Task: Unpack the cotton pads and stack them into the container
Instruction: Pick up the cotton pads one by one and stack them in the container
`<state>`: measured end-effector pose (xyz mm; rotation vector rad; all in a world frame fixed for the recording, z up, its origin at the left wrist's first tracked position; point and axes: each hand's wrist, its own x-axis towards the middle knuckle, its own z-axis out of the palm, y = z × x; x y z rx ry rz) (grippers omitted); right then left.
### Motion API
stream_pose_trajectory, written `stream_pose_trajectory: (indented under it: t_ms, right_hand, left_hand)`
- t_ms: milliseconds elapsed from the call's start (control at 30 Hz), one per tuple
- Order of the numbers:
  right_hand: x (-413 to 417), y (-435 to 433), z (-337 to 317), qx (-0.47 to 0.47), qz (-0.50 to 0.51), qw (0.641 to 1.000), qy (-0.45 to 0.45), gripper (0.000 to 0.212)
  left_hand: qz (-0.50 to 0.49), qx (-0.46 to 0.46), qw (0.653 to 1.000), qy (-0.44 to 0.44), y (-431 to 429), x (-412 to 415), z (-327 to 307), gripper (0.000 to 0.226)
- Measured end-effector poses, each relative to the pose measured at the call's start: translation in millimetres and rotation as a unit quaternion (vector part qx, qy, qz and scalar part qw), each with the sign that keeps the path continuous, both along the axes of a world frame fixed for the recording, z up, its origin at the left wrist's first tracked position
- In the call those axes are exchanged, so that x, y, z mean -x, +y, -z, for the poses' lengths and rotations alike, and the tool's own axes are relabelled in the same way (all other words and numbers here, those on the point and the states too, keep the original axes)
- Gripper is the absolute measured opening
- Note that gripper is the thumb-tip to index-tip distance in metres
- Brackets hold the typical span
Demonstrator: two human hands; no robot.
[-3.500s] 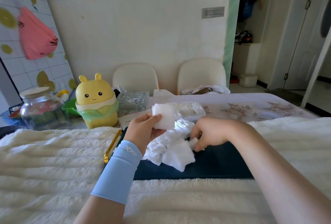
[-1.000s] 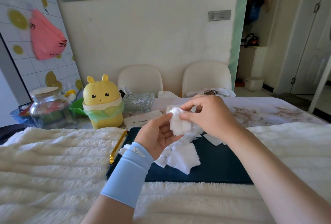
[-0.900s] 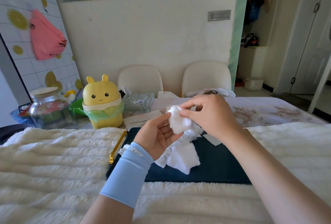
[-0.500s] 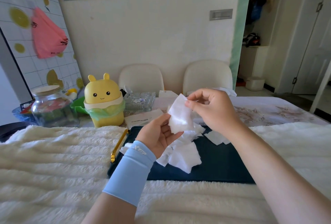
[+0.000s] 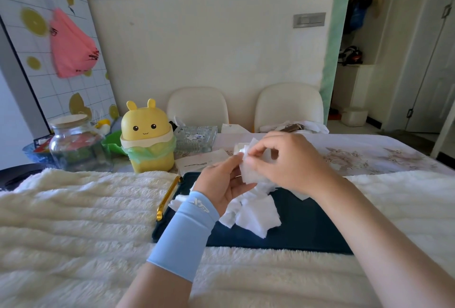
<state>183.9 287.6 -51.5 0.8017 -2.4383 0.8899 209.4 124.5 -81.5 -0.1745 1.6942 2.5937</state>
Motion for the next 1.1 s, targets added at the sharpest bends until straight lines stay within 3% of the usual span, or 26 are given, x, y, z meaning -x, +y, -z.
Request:
stream_pose_trajectory:
  t_ms: [100,200,333,567,667,733,900,1100]
  right_hand:
    - [-6.8,-3.6,-2.0,-0.055,0.049,0.997,-0.008,0.043]
    - [-8.8,-6.0,-2.5,-0.060,0.062,0.996,-0.013,0.037]
    - [-1.7,-6.6,1.3,0.058,0.028,0.994,-0.085,0.011]
    - [6.5,4.8,-9.3,0.257,0.008,0.958,-0.127,0.015]
    - [1.5,12.6,-19.2,0.303,-0.097,0.917,-0.240,0.014]
    - [-0.8,15.5,-19.3,0.274,-0.134,0.908,-0.287,0.015]
    - [0.6,18.2,-16.5,0.100,-0.140,0.954,-0.245,0.013]
    - [2.3,19.5,-16.7,0.049,-0.118,0.973,-0.192,0.009]
  left_hand:
    - [-0.016,0.012,1.000,0.009,-0.7,1.1,0.9,0.025]
    - [-0.025,0.010,1.000,0.014,-1.4,1.5,0.6,0.024]
    - [-0.045,0.015,0.999,0.026,-2.1,2.2,0.2,0.024]
    - [-0.110,0.028,0.994,0.007,-7.7,3.6,0.5,0.011]
    - [-0.118,0.043,0.992,-0.007,-12.5,3.8,0.1,0.007]
    - [-0.099,0.062,0.993,-0.013,-12.4,3.8,0.3,0.010]
    - [0.001,0.121,0.993,-0.010,-7.8,1.4,-0.3,0.025]
    - [0.078,0.136,0.988,-0.011,-4.4,-4.6,-3.5,0.029]
